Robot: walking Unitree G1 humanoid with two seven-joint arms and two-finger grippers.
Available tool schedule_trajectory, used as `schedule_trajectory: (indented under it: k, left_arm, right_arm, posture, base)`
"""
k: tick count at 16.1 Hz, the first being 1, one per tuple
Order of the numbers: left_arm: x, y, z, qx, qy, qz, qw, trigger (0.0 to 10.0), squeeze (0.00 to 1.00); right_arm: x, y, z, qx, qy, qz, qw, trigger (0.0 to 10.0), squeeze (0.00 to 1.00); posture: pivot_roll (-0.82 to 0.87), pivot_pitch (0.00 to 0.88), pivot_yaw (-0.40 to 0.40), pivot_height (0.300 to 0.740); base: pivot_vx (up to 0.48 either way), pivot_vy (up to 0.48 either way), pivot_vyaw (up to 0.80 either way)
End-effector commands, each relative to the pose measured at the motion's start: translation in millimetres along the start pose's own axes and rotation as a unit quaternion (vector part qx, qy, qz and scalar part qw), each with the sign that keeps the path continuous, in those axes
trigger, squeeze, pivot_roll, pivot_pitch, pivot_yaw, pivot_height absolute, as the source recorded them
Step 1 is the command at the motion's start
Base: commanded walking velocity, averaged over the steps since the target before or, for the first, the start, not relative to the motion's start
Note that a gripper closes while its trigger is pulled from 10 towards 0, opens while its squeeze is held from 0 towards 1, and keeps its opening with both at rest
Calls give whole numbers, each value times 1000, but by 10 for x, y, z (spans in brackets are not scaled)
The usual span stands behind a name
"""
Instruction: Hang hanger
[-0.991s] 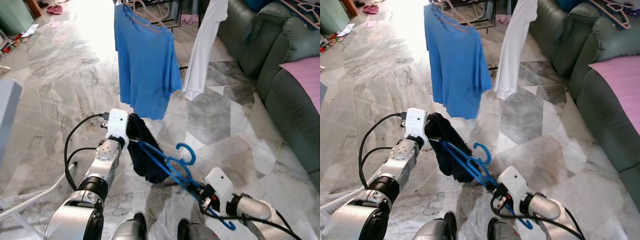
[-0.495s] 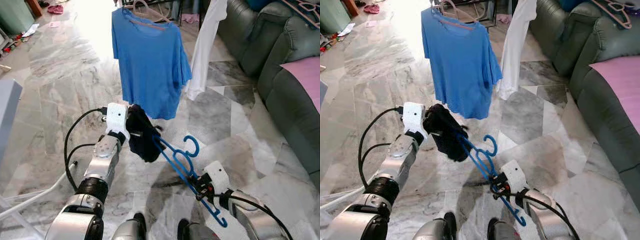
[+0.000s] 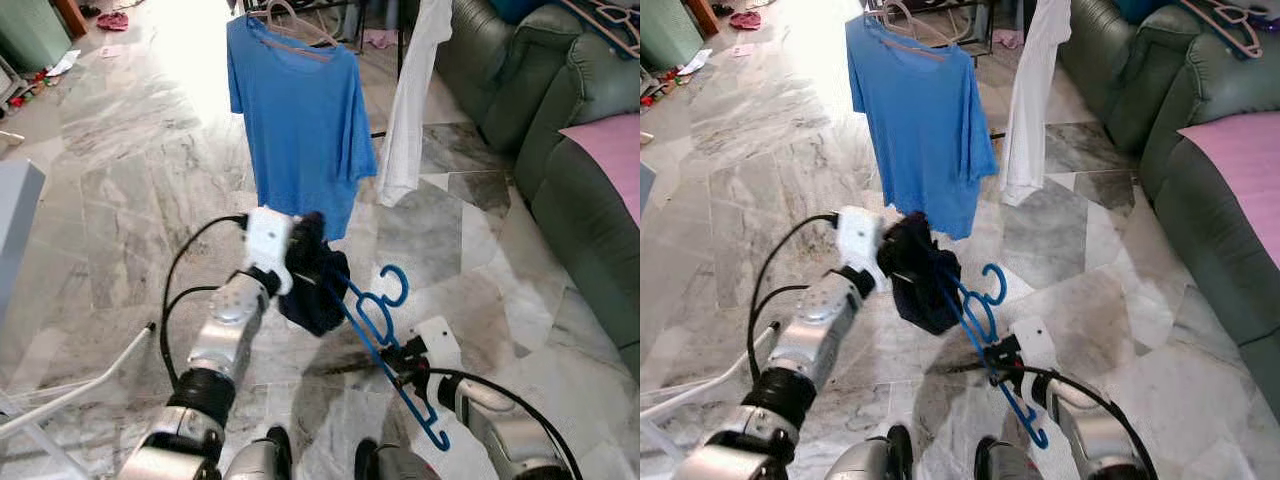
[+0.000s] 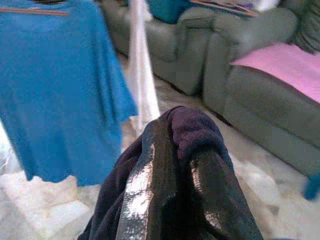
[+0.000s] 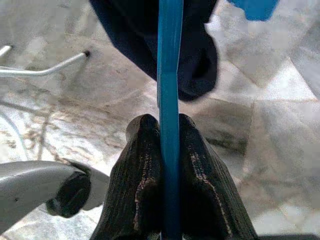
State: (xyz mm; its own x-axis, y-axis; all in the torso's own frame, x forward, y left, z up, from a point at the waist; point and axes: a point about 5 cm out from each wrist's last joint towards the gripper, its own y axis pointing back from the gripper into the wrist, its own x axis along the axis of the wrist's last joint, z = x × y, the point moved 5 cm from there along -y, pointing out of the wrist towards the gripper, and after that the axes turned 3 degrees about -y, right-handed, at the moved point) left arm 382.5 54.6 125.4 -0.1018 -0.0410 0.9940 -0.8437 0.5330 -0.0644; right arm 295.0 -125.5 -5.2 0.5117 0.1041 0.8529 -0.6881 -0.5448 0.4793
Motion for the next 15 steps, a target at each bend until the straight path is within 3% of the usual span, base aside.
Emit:
schedule_trajectory:
  k: [1, 3, 5, 8, 13, 15]
  left_arm:
    - [-35, 32, 70, -22, -26, -8, 999, 10000, 0]
    - [-61, 28, 69, -11, -47, -17, 999, 10000, 0]
    - [-60, 32, -83, 24, -59, -23, 998, 10000, 0]
    - [-33, 34, -236, 55, -72, -25, 996, 10000, 0]
    - [-30, 39, -308, 60, -104, -28, 992, 10000, 0]
    - [-61, 60, -253, 50, -103, -28, 993, 10000, 0]
  right_arm:
    - [74, -37, -198, 49, 4, 16, 999, 10000, 0]
    - [86, 0, -409, 106, 30, 10, 994, 10000, 0]
    - [-79, 93, -446, 126, 69, -27, 989, 10000, 0]
    - [-254, 236, -507, 164, 73, -65, 982, 10000, 0]
    - [-359, 291, -364, 137, 128, -104, 977, 10000, 0]
    - [-223, 178, -165, 67, 137, -77, 985, 10000, 0]
  posture:
    - [-119, 203, 91, 740]
    - [-118, 200, 87, 740]
    - [-117, 199, 85, 740]
    - [-119, 197, 83, 740]
    - [-120, 192, 87, 740]
    - [-119, 194, 90, 740]
  base:
    - [0, 0, 0]
    - [0, 0, 0]
    - [0, 0, 0]
    - [0, 0, 0]
    - [0, 0, 0]
    - [0, 0, 0]
